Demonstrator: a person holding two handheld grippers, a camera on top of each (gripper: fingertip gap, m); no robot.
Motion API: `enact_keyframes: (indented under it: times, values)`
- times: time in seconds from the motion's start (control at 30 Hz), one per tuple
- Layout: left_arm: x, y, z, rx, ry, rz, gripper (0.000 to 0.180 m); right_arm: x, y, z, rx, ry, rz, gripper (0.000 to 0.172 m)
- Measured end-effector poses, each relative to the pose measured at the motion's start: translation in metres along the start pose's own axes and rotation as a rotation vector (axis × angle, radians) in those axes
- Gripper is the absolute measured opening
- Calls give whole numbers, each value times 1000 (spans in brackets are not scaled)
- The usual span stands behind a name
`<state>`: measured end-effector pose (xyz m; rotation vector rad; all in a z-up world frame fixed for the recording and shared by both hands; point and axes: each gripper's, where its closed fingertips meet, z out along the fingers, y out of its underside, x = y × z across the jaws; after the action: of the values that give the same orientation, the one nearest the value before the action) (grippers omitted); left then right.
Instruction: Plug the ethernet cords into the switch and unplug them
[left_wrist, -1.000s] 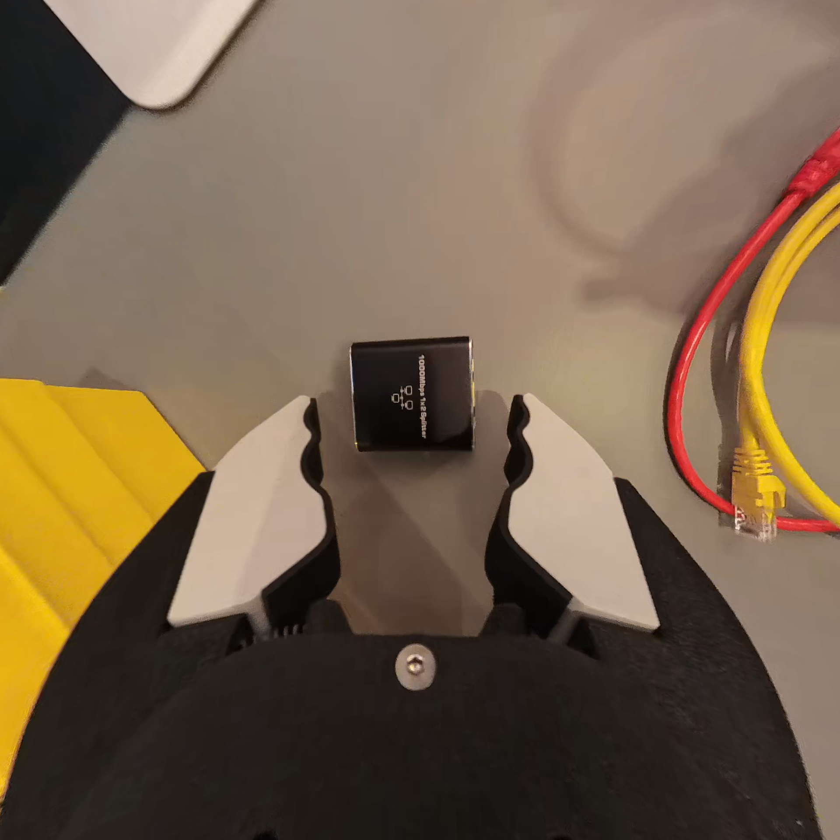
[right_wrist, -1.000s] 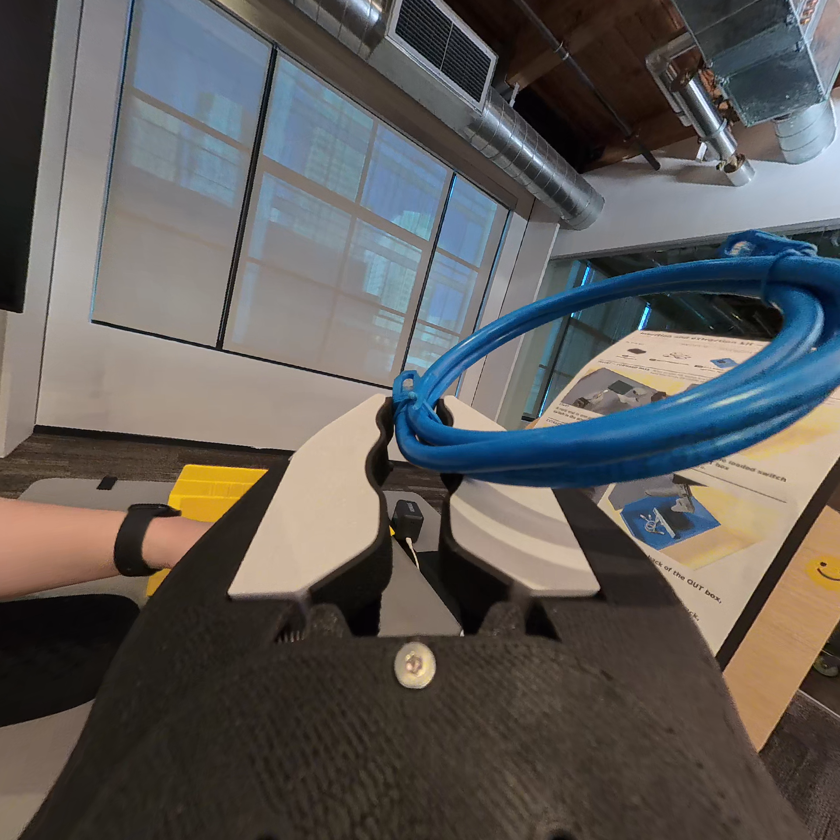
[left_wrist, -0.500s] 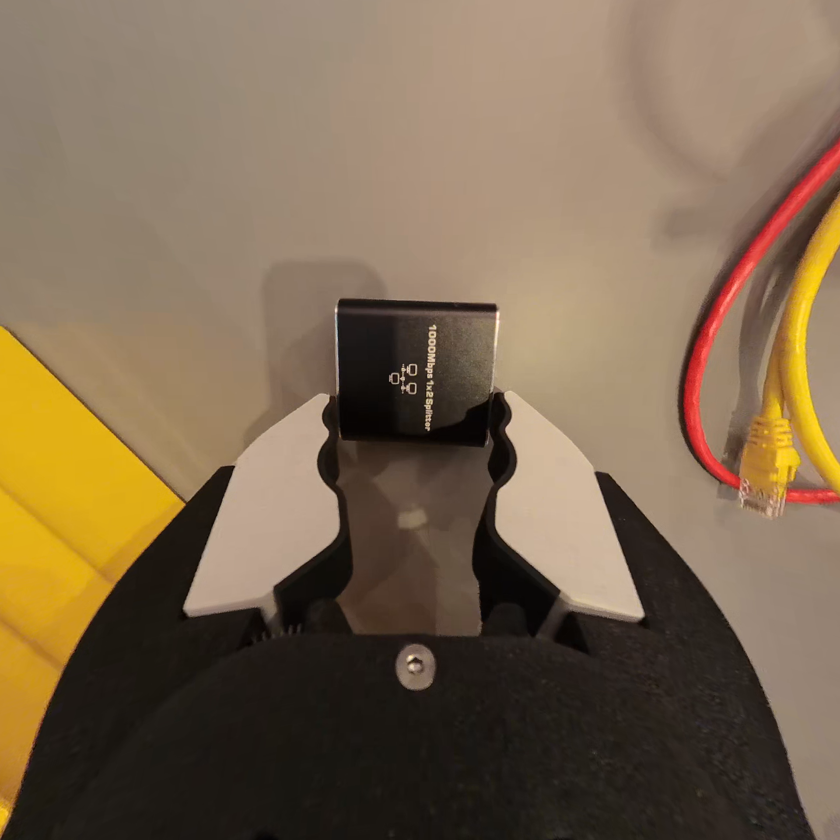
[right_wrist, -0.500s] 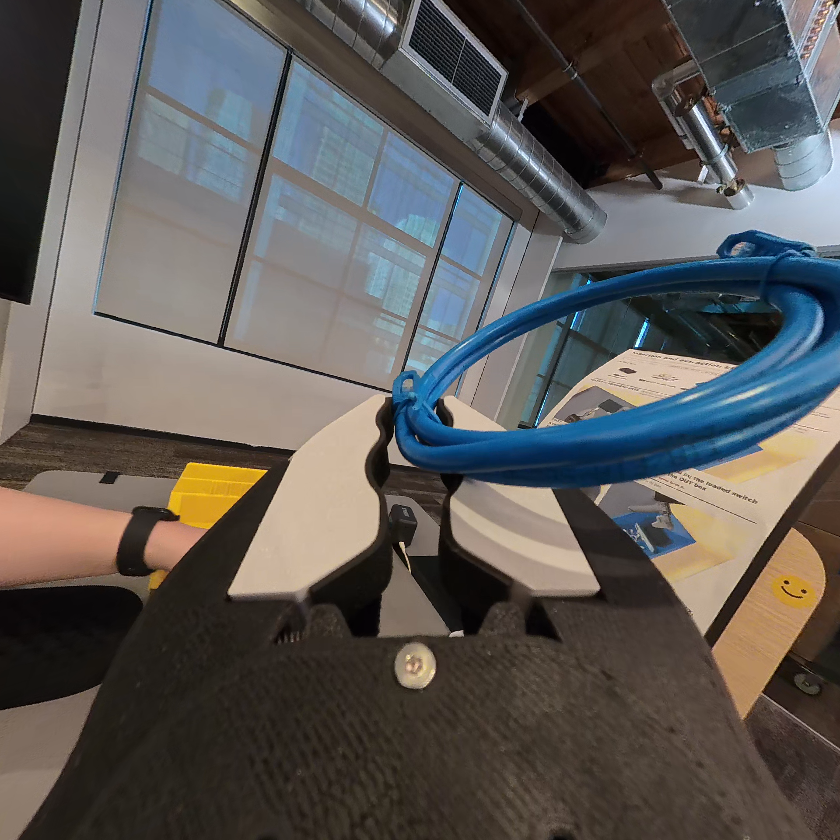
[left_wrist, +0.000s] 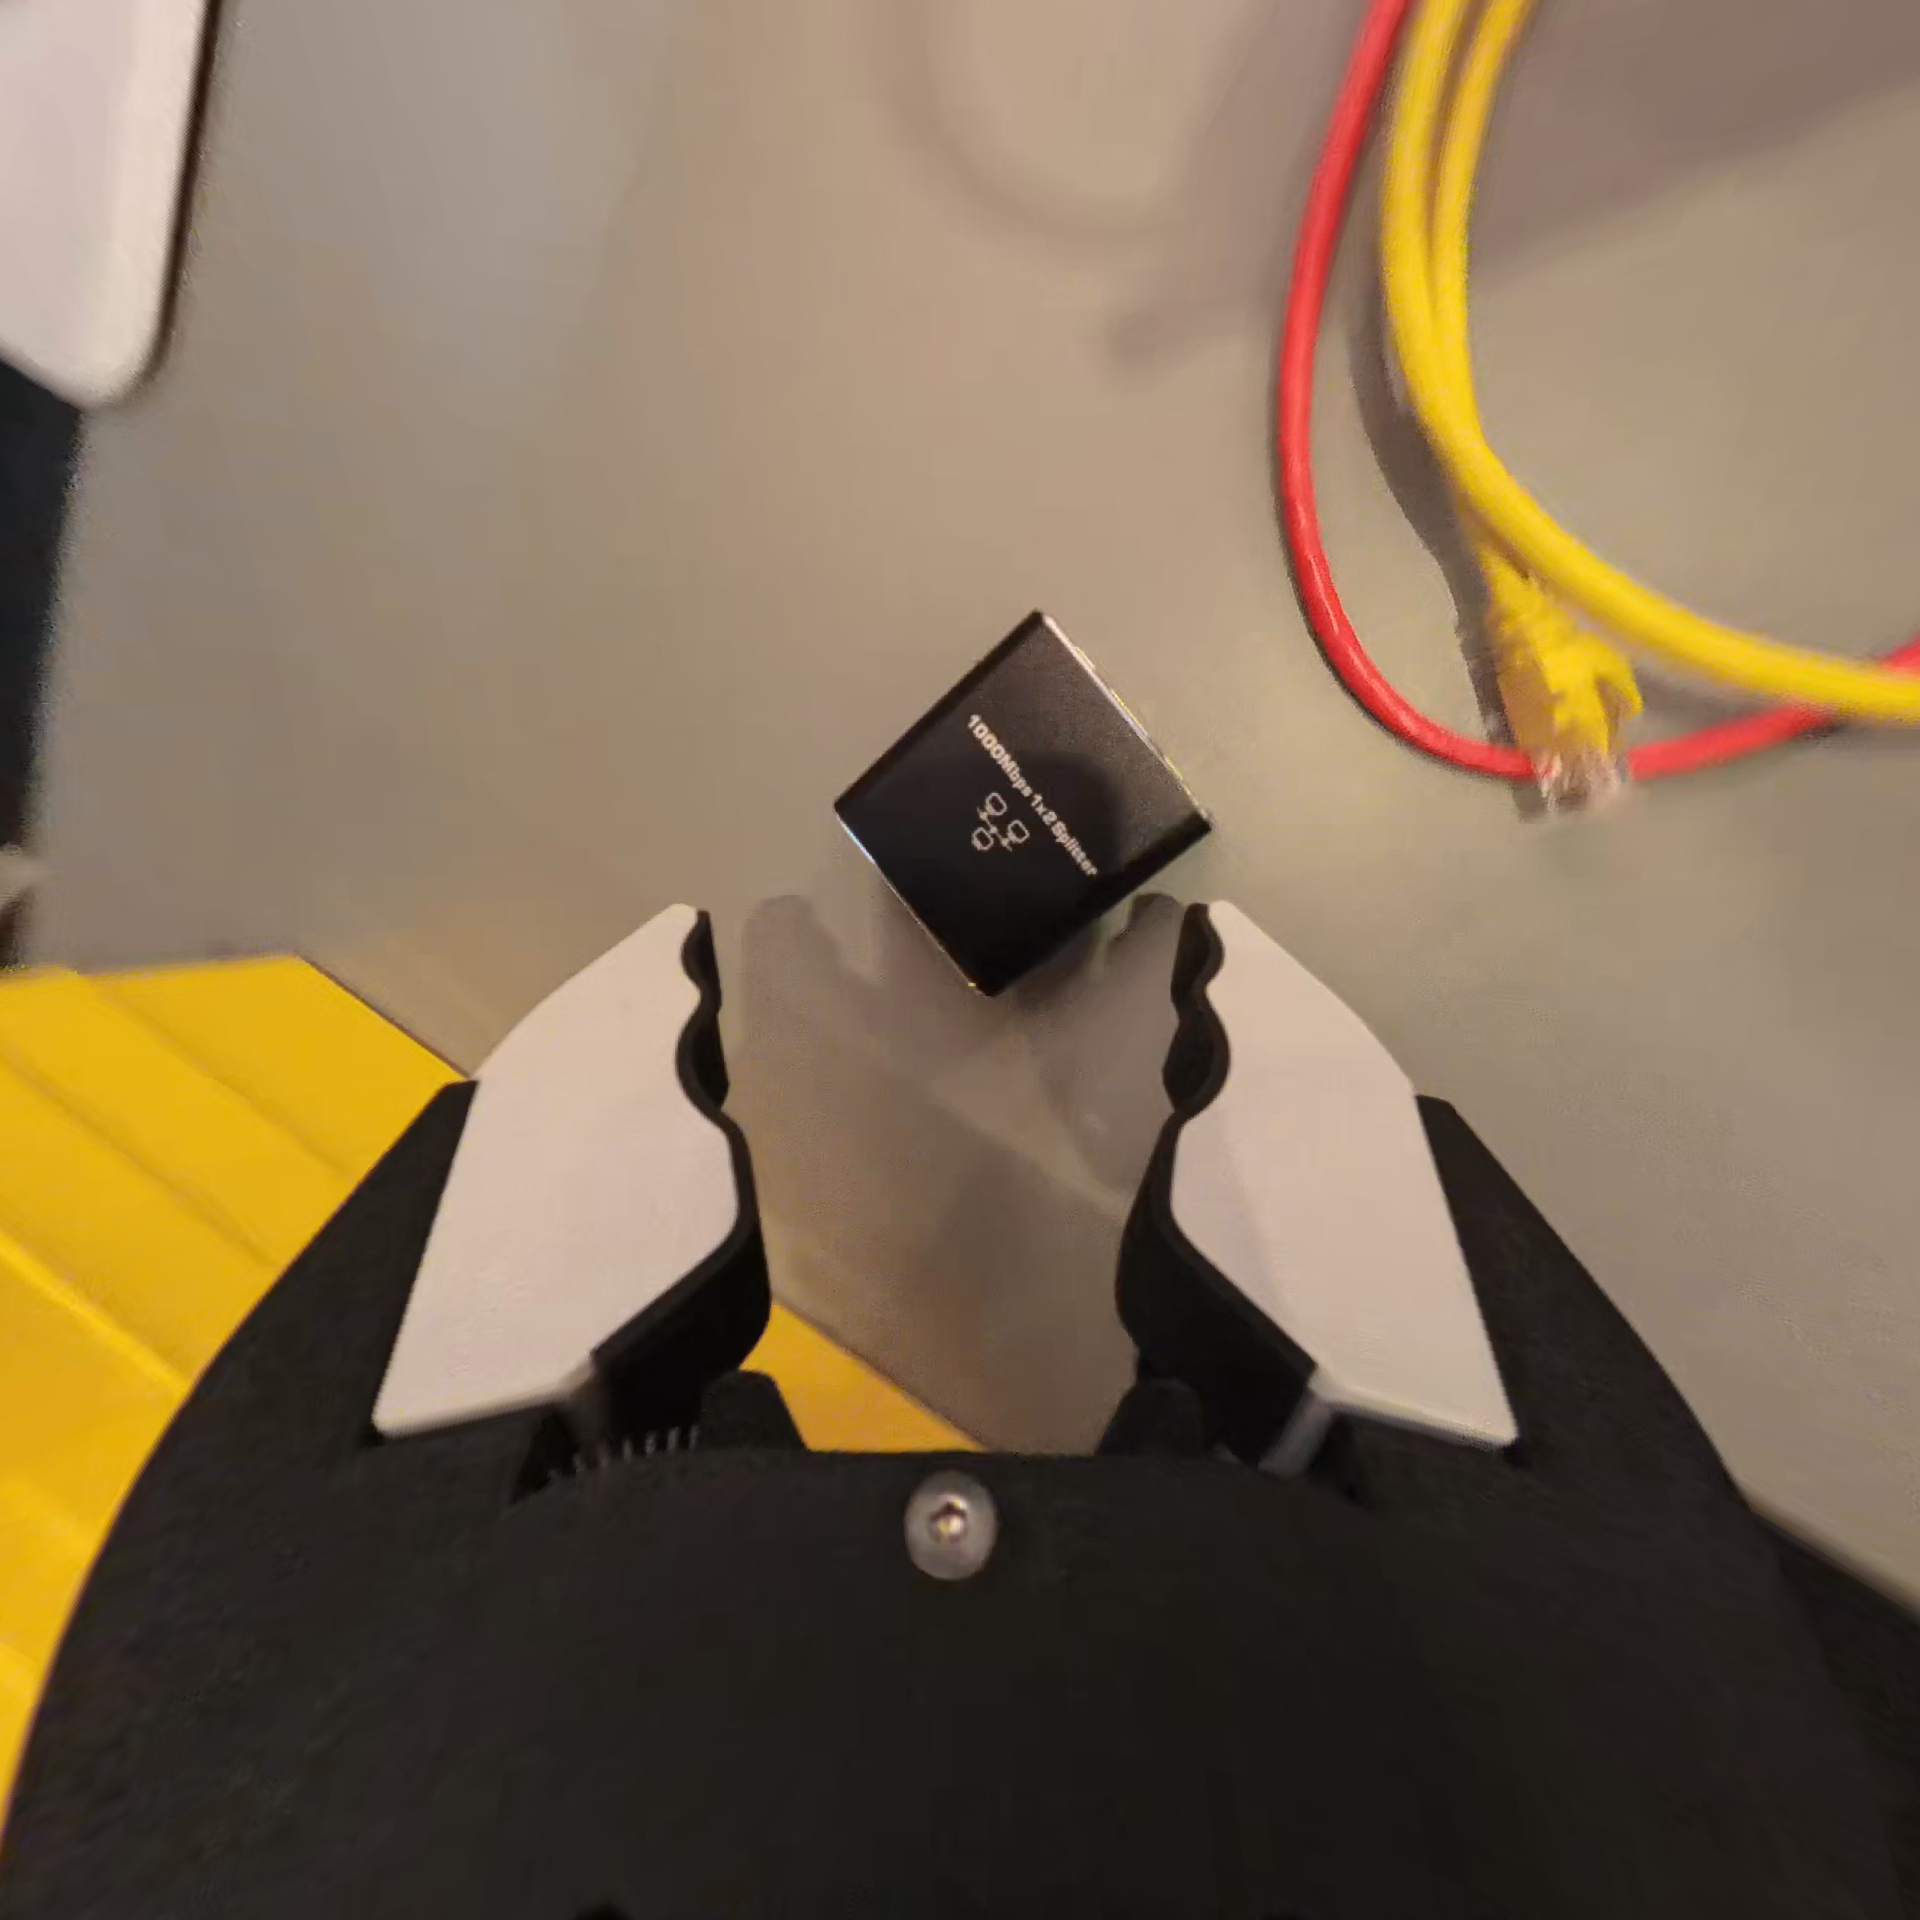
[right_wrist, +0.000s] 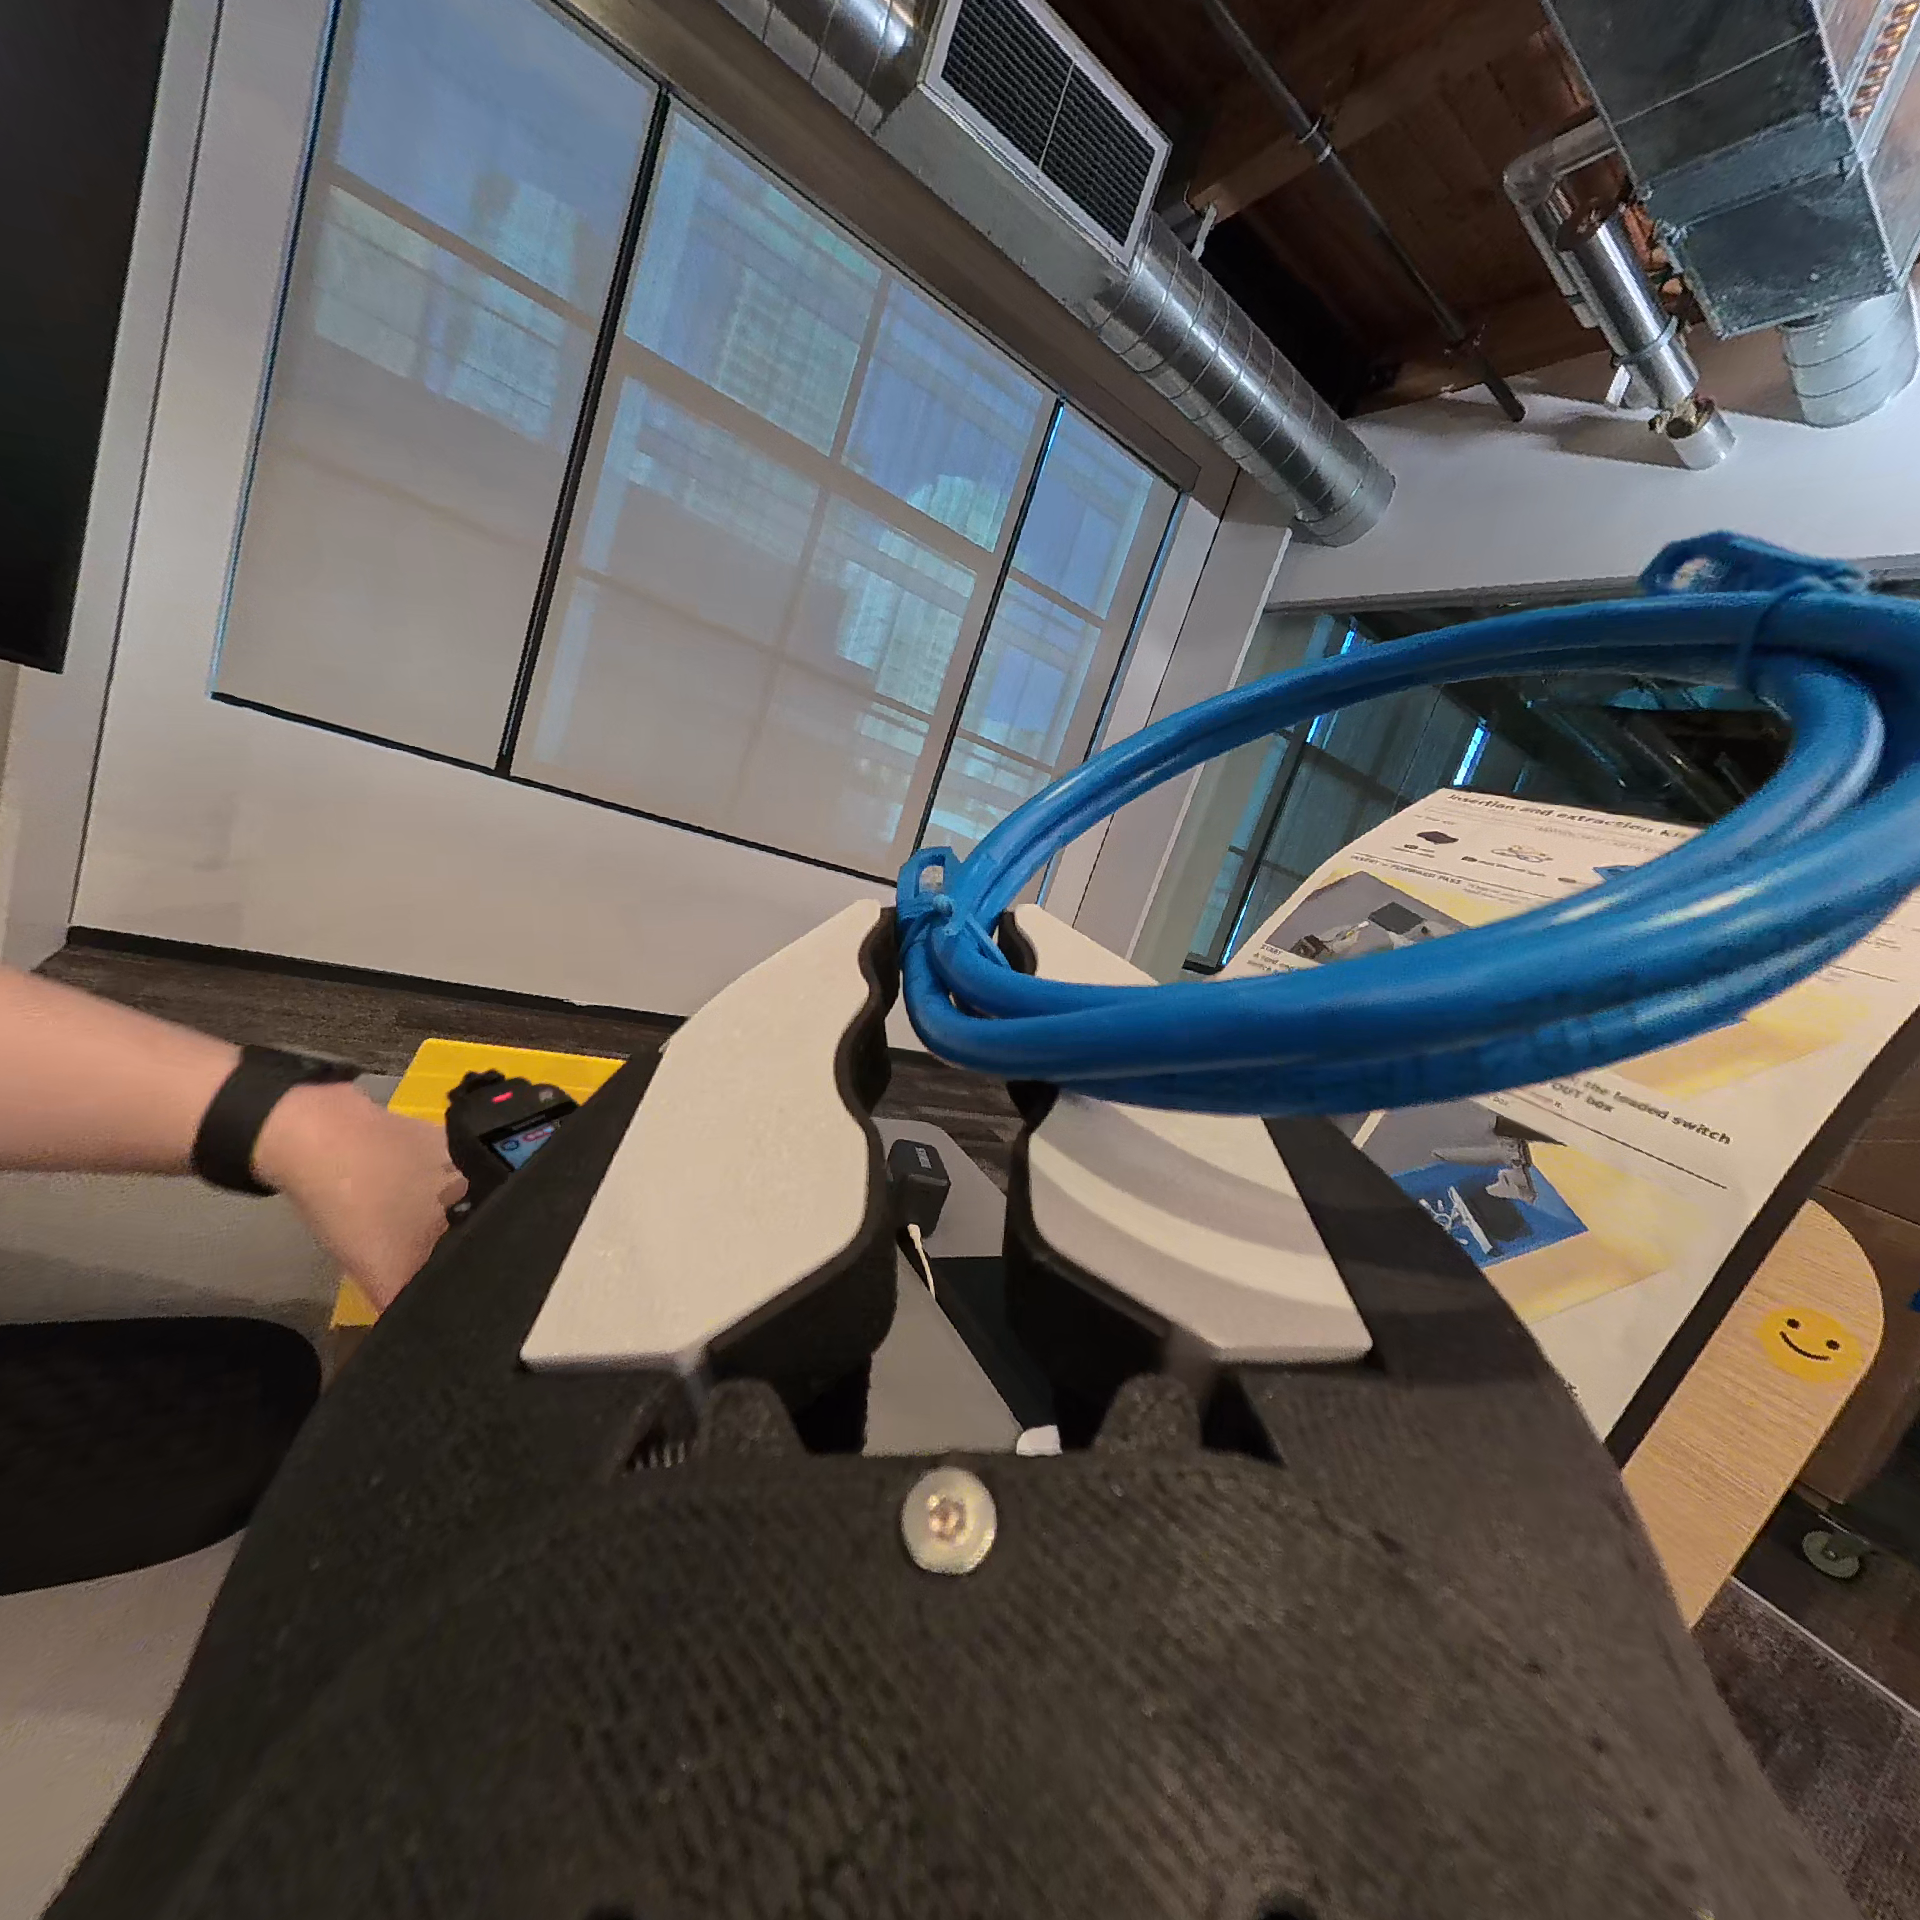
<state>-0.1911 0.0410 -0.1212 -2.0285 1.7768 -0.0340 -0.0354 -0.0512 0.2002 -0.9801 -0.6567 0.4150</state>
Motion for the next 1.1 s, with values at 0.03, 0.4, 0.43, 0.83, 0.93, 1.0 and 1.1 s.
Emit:
enact_keyframes:
  times: [0.03,0.4,0.43,0.83,0.93,1.0,1.1]
  values:
    - [-2,-2,-2,3,-6,116,78,0,1,0,0,0,0,19]
    - [21,-13,28,16,250,458,68,20,-12,-21,32,62,-25,19]
    - [21,-12,31,12,258,479,68,22,-13,-22,35,64,-27,19]
    - [30,-10,34,72,387,506,63,28,2,-20,-22,68,-24,19]
    - [26,-15,22,122,357,495,62,25,9,-16,-36,37,6,19]
    - [24,-28,1,183,365,456,62,23,16,-12,-46,13,31,19]
    - [13,-50,-47,249,336,481,62,17,31,-4,-83,-30,67,19]
